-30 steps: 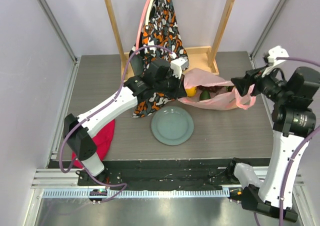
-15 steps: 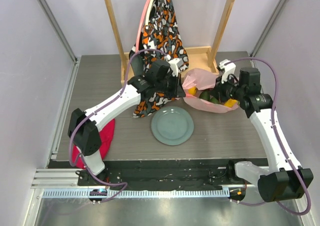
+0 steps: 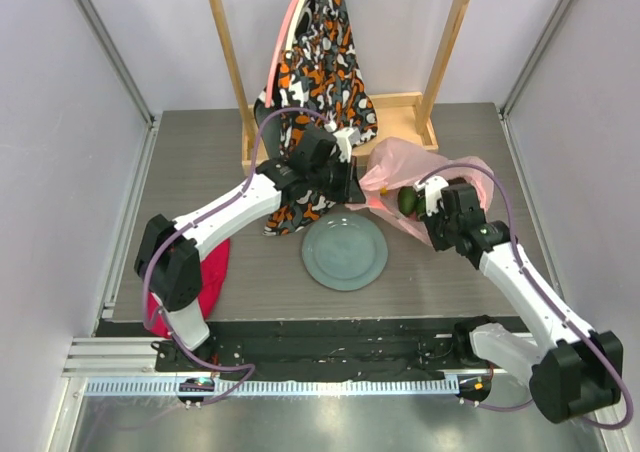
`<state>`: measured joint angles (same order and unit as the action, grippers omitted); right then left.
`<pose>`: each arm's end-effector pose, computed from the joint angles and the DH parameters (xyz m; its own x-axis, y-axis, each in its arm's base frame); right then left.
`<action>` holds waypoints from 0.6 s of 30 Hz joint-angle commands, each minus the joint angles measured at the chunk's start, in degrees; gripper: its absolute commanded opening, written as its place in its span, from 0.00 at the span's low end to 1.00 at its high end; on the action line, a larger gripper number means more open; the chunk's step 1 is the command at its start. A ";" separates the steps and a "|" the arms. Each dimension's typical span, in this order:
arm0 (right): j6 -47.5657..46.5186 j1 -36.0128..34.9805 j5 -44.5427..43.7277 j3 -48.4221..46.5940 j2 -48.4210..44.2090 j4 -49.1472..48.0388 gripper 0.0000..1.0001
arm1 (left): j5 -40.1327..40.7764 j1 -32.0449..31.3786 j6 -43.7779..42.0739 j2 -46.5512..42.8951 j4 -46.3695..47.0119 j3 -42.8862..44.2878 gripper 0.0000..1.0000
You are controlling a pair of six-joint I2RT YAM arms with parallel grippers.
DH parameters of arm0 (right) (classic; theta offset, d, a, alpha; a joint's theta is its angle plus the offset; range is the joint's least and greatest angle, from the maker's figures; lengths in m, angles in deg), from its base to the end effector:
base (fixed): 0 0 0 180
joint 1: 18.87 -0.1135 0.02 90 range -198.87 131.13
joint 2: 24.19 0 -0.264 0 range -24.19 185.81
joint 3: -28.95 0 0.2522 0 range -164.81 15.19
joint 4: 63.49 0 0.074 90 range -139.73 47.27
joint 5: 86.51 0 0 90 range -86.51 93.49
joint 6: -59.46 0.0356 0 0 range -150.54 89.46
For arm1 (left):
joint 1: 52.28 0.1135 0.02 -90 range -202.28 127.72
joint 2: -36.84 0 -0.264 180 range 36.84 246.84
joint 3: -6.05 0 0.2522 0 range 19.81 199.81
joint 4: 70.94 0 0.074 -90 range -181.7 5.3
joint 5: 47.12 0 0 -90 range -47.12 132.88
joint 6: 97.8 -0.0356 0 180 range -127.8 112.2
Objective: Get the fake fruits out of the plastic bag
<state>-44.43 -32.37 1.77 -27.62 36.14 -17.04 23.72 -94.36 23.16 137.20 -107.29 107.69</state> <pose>0.2055 0.0482 0.2421 -0.6738 -0.4085 -0.6157 -0.3877 0.9048 -0.1760 0.2948 -0.2819 0.3170 -0.7939 0.0621 -0.6048 0.4944 0.6449 -0.5828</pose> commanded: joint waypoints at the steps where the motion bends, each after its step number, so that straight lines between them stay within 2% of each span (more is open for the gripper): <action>1: 1.05 -1.97 -0.58 -3.32 -4.36 2.37 0.01 | -2.02 0.25 1.64 -4.81 1.58 -4.37 0.00; 4: 1.50 -1.97 1.01 -3.78 -1.89 2.04 0.01 | -2.11 0.25 1.74 -5.96 2.46 -7.09 0.00; 11: -7.72 -2.06 -0.21 1.84 -0.66 -0.87 0.01 | -2.55 0.25 2.08 -3.94 3.08 -7.37 0.00; 14: -11.50 -2.06 -2.15 5.09 -2.15 3.51 0.01 | -3.25 0.25 2.26 -4.03 3.25 -8.42 0.00; 16: -17.38 -2.85 -2.40 7.03 -4.34 7.29 0.01 | -3.43 0.16 2.09 -5.16 3.34 -9.56 0.00; 18: -20.29 -3.20 -4.08 10.27 -7.68 7.74 0.01 | -3.69 -0.80 1.56 -6.31 3.43 -12.81 0.00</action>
<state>-55.64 -34.64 0.68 -21.17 34.22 -13.54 21.71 -94.36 24.80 134.14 -105.87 98.77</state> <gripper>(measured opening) 0.028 0.025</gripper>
